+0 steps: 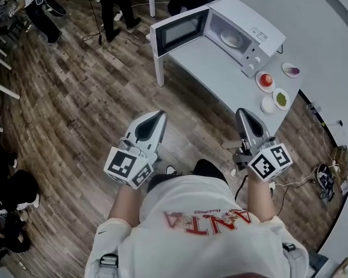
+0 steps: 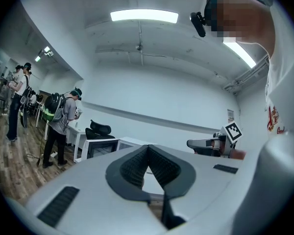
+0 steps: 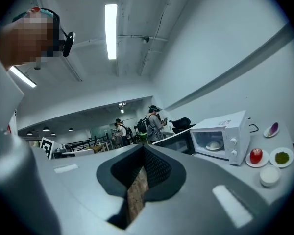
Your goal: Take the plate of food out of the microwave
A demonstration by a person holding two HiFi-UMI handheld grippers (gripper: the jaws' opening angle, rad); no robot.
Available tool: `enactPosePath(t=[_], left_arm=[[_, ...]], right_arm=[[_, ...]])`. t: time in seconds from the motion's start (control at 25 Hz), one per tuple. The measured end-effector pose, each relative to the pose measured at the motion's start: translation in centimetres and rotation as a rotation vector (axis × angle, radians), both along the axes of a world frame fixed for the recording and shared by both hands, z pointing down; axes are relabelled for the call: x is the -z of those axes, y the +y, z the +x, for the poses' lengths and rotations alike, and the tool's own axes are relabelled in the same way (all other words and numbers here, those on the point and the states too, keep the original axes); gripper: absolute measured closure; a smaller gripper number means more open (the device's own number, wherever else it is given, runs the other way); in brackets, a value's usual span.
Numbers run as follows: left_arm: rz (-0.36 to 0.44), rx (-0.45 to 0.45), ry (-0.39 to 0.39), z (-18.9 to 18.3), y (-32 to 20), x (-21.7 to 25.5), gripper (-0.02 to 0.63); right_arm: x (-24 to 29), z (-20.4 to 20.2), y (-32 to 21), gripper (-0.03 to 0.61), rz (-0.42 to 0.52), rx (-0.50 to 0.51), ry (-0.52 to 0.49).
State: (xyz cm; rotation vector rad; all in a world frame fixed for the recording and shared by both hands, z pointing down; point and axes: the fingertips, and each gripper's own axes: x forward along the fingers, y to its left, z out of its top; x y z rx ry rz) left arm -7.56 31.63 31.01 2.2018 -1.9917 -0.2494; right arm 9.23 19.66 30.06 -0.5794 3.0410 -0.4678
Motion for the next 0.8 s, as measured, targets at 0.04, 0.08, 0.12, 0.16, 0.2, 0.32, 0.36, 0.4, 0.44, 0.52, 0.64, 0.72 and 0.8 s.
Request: enactPosePath(t=[0.04, 0.08, 0.12, 0.16, 0.2, 0.32, 0.36, 0.4, 0.44, 0.52, 0.64, 0.72, 0.8], left_arm=[[-0.003, -0.004, 0.003, -0.2, -0.3, -0.2, 0.604], [-0.006, -0.006, 0.006, -0.4, -0.6, -0.5, 0.604], [-0.008, -0.008, 0.009, -0.7, -0.9, -0.7, 0.604], [-0.01, -0.013, 0.012, -0.9, -1.2, -0.8, 0.604], [-0.011, -0.018, 0.013, -1.2, -1.6, -0.9, 0.604], [-0.019, -0.019, 0.008, -2.3, -2.7, -1.0, 0.604], [-0.025, -0.017, 0.007, -2.7, -3.2, -1.1, 0.604], [-0.029, -0.014, 0.006, -3.1, -3.7, -1.2, 0.604], [-0.032, -0.013, 0.006, -3.5, -4.3, -1.3, 0.604], [-0.044, -0.015, 0.003, -4.2, -5.7, -1.3, 0.604], [-0.055, -0.02, -0.004, -5.4, -8.3, -1.0, 0.604], [-0.048, -0.026, -0.012, -5.9, -10.3, -0.8, 0.604], [-0.044, -0.036, -0.022, -6.2, -12.6, -0.5, 0.604]], right_arm=[[-0.2, -0.2, -0.3, 0.578, -0.005, -0.007, 0.007], [-0.3, -0.4, -0.7, 0.578, -0.011, -0.015, 0.013], [-0.5, -0.7, -1.1, 0.578, -0.015, -0.022, 0.018], [-0.8, -1.0, -1.6, 0.578, -0.018, -0.028, 0.022], [-1.1, -1.3, -2.0, 0.578, -0.023, -0.034, 0.025], [-1.9, -2.5, -3.3, 0.578, -0.042, -0.035, 0.024], [-2.1, -3.1, -3.7, 0.578, -0.046, -0.03, 0.023], [-2.3, -3.6, -4.3, 0.578, -0.049, -0.024, 0.022], [-2.4, -4.1, -4.9, 0.578, -0.051, -0.019, 0.019], [-2.6, -5.0, -6.5, 0.578, -0.057, -0.016, 0.013], [-2.7, -6.3, -9.1, 0.578, -0.066, -0.019, 0.004], [-2.7, -6.8, -11.0, 0.578, -0.069, -0.024, 0.001], [-2.7, -7.1, -13.0, 0.578, -0.076, -0.033, -0.003]])
